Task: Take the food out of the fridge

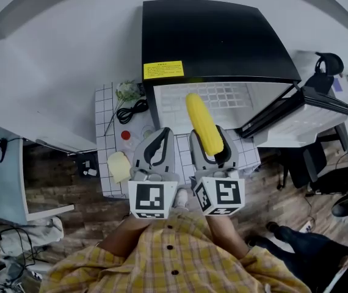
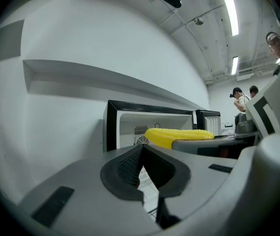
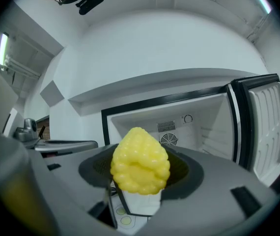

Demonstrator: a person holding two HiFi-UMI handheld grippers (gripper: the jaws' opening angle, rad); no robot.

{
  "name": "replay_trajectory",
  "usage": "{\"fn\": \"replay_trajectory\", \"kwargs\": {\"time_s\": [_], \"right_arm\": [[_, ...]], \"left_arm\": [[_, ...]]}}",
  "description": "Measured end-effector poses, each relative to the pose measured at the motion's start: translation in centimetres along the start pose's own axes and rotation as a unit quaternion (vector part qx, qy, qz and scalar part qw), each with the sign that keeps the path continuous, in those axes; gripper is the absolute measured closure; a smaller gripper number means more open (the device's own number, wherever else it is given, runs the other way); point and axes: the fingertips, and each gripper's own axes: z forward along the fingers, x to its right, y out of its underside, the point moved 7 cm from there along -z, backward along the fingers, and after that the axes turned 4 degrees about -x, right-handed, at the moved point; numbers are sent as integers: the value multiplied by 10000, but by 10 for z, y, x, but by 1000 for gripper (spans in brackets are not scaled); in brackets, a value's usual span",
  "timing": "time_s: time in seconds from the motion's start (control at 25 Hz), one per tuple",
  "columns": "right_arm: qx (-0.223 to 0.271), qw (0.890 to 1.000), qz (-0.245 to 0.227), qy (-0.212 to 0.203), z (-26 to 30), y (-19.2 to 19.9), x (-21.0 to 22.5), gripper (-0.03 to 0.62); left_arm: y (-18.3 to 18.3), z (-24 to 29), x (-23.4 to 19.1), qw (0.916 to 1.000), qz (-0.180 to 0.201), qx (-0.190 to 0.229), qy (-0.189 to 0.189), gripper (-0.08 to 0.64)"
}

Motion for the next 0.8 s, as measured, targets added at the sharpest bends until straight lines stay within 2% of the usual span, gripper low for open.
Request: {"fn": "replay_trajectory", "kwargs": {"time_s": [0.8], "right_arm": [[27,10000,14,-12,-32,-5,-7,337]], "left_arm": [[-6,-21,14,9999,6,123,45,552]]}}
